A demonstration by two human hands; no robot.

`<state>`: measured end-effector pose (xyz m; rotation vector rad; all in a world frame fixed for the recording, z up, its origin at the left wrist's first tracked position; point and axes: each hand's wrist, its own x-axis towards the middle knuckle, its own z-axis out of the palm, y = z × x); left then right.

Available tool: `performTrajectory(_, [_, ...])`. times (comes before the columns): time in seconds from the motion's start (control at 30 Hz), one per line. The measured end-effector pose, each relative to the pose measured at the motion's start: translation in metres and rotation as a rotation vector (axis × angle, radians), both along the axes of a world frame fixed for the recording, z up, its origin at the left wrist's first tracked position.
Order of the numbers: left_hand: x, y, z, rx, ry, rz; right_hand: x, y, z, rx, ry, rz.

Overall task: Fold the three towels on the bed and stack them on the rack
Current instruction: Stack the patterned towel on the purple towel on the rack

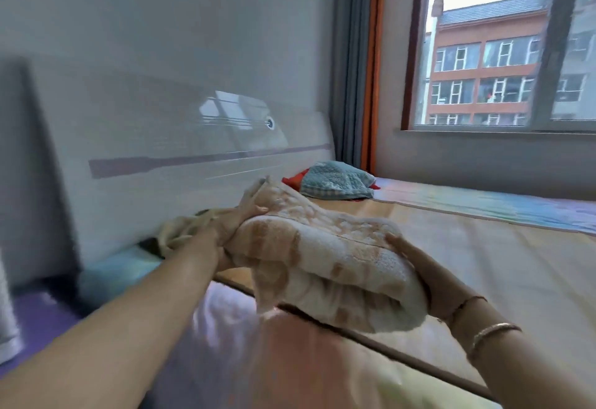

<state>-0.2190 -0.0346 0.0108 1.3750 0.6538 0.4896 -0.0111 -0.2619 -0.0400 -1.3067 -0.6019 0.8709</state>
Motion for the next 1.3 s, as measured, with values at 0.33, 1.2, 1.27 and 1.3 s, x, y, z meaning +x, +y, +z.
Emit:
performTrajectory(0.33, [-0.245, 0.087, 0.133, 0.301, -0.169, 0.428, -0.182, 0.223, 0.085, 0.247, 0.036, 0.485])
performTrajectory(1.2, [-0.534, 0.207, 0.108, 0.139, 0.181, 1.073, -0.426, 0.464, 0.134, 0.199, -0.795, 0.450])
performTrajectory(1.27, [-0.535, 0.209, 0.111, 0.139, 0.180, 1.032, -0.425, 0.472, 0.136, 0.195, -0.700, 0.418])
performTrajectory(1.3, [-0.535, 0.211, 0.115, 0.132, 0.188, 1.039, -0.425, 0.474, 0.139, 0.188, -0.663, 0.405])
